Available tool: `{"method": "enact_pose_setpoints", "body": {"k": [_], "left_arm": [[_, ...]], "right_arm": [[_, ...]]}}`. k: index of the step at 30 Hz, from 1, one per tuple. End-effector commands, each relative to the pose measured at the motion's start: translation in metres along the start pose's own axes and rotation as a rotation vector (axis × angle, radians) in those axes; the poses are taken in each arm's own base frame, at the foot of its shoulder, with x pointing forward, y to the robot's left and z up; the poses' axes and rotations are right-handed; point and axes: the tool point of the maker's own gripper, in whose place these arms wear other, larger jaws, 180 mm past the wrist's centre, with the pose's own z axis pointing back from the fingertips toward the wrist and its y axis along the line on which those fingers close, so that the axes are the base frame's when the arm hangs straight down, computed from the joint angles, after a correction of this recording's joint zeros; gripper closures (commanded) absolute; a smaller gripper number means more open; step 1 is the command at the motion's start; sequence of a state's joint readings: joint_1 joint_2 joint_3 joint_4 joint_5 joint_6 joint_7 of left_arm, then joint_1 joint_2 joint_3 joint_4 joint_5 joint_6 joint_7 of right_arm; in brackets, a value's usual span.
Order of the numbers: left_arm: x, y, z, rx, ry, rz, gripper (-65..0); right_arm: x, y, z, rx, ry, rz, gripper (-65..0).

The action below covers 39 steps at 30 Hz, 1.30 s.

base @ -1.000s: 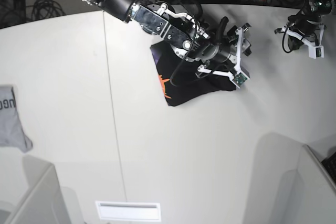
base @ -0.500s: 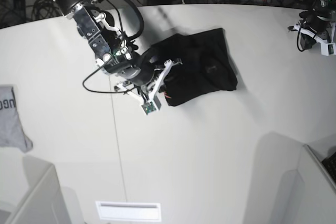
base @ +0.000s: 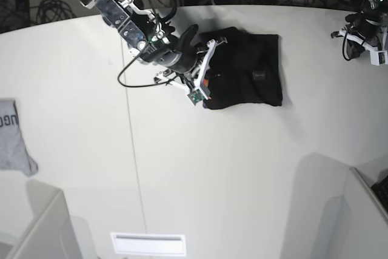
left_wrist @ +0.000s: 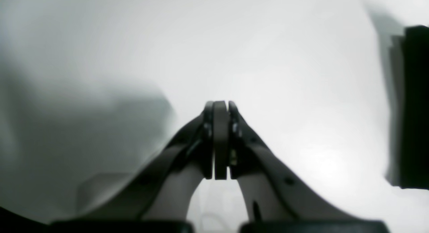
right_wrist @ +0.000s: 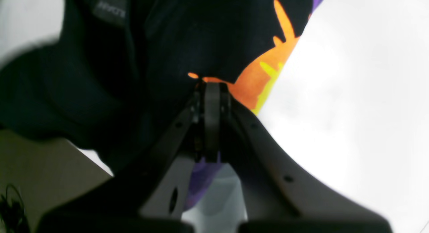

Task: Fold the T-shirt properly
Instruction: 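Release the left gripper and press the folded bundle flat with the right gripper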

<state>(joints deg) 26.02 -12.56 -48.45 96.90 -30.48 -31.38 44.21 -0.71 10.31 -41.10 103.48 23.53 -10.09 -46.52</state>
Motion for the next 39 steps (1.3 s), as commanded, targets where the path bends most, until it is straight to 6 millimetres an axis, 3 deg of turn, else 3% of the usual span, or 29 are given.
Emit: {"method": "enact_pose_setpoints", "body": {"k": [1, 10, 17, 22, 26, 27, 30, 33, 34, 39], "left_arm": [[0.012, 0.003, 0.004, 0.003, -0.037, -0.014, 0.0], [0.012, 0.005, 0.005, 0.008, -0.036, -0.015, 0.0], [0.019, -0.006, 0.009, -0.019, -0.055, -0.056, 0.0], [0.027, -0.060, 0.017, -0.165, -0.028, -0.191, 0.0], [0.038, -0.100, 0.021, -0.308, -0.069, -0.126, 0.0], [0.039, -0.107, 0.021, -0.335, -0.072, -0.114, -2.5], [0.039, -0.125, 0.021, -0.408, -0.077, -0.095, -35.4], [0.032, -0.141, 0.017, -0.454, -0.053, -0.099, -59.7], [0.028, -0.145, 0.014, -0.470, -0.039, -0.094, -64.7], [0.011, -0.167, -0.006, -0.523, 0.037, -0.003, -65.0]], "right_arm": [[0.017, -0.001, 0.004, -0.003, -0.059, 0.010, 0.0], [0.045, 0.014, 0.027, 0.026, -0.157, 0.007, 0.0], [0.040, 0.023, 0.028, 0.039, -0.106, -0.029, 0.0], [0.038, 0.018, 0.028, 0.026, -0.105, -0.035, 0.0], [0.038, 0.018, 0.028, 0.025, -0.105, -0.034, 0.0], [0.037, 0.018, 0.028, 0.024, -0.102, -0.035, 0.0], [0.036, 0.018, 0.028, 0.024, -0.100, -0.035, 0.0], [0.035, 0.018, 0.028, 0.025, -0.095, -0.036, 0.0], [0.035, 0.018, 0.028, 0.025, -0.094, -0.036, 0.0], [0.035, 0.018, 0.028, 0.025, -0.094, -0.036, 0.0]]}}
